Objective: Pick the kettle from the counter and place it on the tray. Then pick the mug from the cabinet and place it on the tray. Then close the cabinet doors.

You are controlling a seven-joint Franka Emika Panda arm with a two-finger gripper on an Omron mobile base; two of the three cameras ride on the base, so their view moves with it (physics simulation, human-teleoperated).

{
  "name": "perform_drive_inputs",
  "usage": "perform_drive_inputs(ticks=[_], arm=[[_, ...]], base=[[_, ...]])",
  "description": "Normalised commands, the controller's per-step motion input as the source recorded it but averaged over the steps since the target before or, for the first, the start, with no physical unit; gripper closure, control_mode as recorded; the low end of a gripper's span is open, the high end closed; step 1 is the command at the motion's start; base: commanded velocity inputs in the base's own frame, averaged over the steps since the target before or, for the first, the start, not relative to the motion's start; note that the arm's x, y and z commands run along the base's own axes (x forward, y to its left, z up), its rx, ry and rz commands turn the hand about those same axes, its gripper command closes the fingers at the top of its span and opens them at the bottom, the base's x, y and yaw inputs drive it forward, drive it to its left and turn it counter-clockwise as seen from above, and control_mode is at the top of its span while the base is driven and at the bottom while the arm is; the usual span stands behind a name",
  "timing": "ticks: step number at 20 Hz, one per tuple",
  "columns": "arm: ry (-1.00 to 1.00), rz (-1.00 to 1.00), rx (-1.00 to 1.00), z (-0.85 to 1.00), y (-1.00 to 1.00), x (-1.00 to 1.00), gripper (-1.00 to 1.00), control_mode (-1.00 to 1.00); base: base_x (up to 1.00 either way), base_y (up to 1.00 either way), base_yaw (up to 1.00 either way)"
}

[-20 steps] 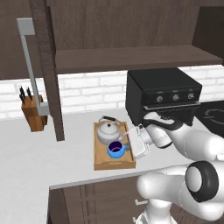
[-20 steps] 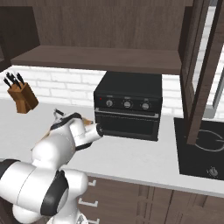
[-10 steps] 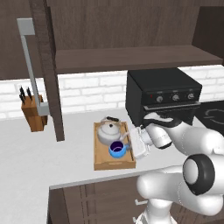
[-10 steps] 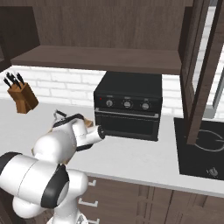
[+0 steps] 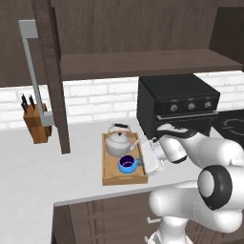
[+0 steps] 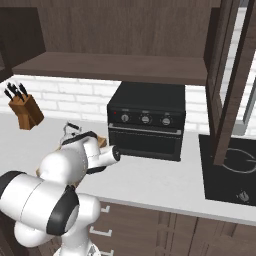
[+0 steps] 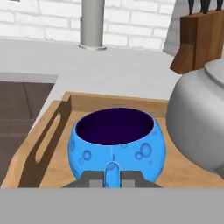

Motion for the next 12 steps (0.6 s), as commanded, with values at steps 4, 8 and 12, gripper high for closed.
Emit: perform_drive_inputs(ticks=[4,8,12], arm=[[-0.02,-0.09,-0.02,-0.18,0.45,-0.26,1.00,-1.00],[-0.02,-0.07,-0.01,-0.29,0.34,-0.12,1.00,-1.00],[-0.07,-0.01,0.00,-0.40,0.08,-0.12,1.00,-1.00]], base=[[0.00,0.00,0.00],[0.00,0.00,0.00],[0.00,0.00,0.00]])
